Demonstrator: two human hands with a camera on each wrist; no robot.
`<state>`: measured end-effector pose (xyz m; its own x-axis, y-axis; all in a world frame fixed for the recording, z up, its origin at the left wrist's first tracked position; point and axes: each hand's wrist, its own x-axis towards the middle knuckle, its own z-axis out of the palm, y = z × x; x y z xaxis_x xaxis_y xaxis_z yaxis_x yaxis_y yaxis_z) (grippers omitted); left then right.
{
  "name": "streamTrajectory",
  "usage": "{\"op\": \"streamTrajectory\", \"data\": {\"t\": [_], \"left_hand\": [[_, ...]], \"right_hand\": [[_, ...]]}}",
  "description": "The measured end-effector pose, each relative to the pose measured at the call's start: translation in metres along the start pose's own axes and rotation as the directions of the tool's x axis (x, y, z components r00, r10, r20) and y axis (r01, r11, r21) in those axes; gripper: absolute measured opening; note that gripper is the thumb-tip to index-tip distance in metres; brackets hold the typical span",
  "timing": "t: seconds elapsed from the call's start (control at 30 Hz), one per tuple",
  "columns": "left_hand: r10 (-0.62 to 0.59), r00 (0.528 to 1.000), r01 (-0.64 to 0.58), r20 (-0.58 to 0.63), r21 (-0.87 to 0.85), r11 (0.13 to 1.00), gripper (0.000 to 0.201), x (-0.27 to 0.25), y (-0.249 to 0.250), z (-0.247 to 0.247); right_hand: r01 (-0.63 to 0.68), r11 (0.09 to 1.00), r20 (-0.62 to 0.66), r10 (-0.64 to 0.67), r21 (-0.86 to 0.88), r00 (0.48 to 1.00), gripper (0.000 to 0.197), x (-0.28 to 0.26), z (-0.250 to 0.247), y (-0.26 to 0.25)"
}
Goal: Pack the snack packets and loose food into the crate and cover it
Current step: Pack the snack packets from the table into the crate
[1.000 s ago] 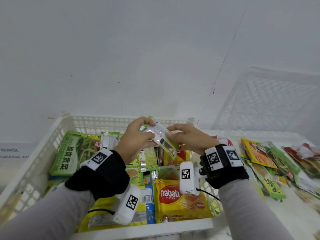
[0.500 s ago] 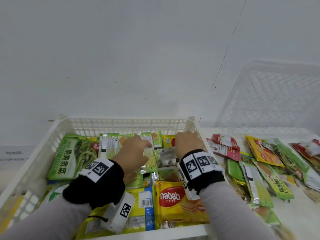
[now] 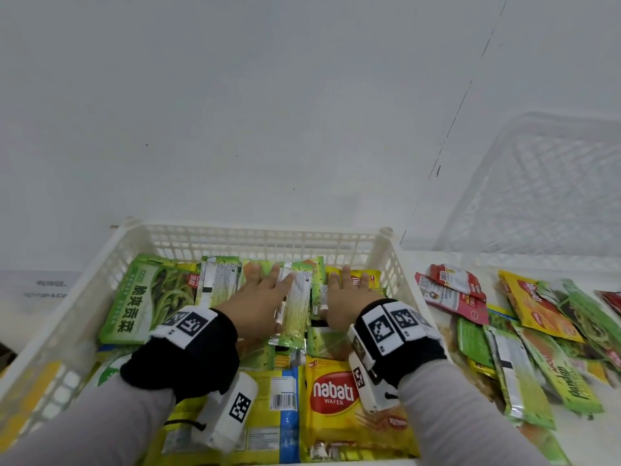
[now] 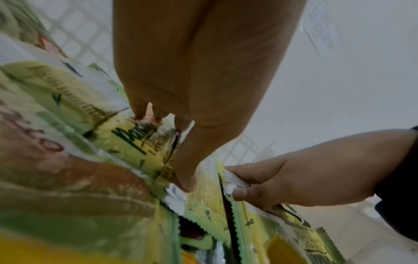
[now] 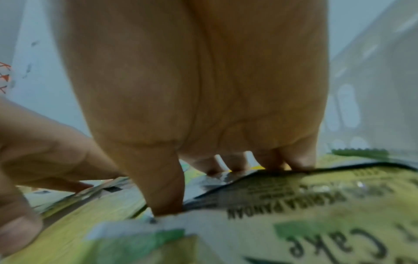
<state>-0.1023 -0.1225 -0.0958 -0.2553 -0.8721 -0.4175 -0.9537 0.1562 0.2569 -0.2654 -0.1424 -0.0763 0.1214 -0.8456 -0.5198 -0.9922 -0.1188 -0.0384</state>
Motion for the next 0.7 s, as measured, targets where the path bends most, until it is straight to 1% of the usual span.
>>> {"op": "streamTrajectory", "data": {"t": [0.13, 0.27, 0.4, 0.53, 0.7], "left_hand": [[-0.051, 0.998, 0.051, 0.035, 0.008, 0.999, 0.084, -0.001, 0.003, -0.001], [-0.086, 0.995, 0.086, 0.044, -0.011, 0.996, 0.087, -0.004, 0.002, -0.002], [-0.078, 0.996, 0.078, 0.051, 0.009, 0.997, 0.085, -0.008, 0.001, -0.003], [-0.071, 0.995, 0.070, 0.067, 0.027, 0.997, 0.083, -0.013, 0.003, -0.006], [-0.070, 0.997, 0.069, 0.027, 0.019, 0.997, 0.092, -0.019, 0.005, -0.008]], "right_hand": [[0.020, 0.999, 0.012, -0.019, -0.040, 1.000, 0.067, -0.002, -0.001, 0.000], [0.039, 0.995, 0.053, -0.034, -0.096, 0.998, 0.068, -0.004, 0.002, -0.004], [-0.002, 0.997, 0.020, 0.003, -0.077, 1.000, 0.068, -0.004, 0.003, -0.007], [-0.017, 0.995, 0.013, 0.018, -0.102, 1.000, 0.072, -0.003, 0.004, -0.008], [-0.030, 0.990, -0.015, 0.028, -0.137, 0.999, 0.074, -0.002, 0.009, -0.011]]}}
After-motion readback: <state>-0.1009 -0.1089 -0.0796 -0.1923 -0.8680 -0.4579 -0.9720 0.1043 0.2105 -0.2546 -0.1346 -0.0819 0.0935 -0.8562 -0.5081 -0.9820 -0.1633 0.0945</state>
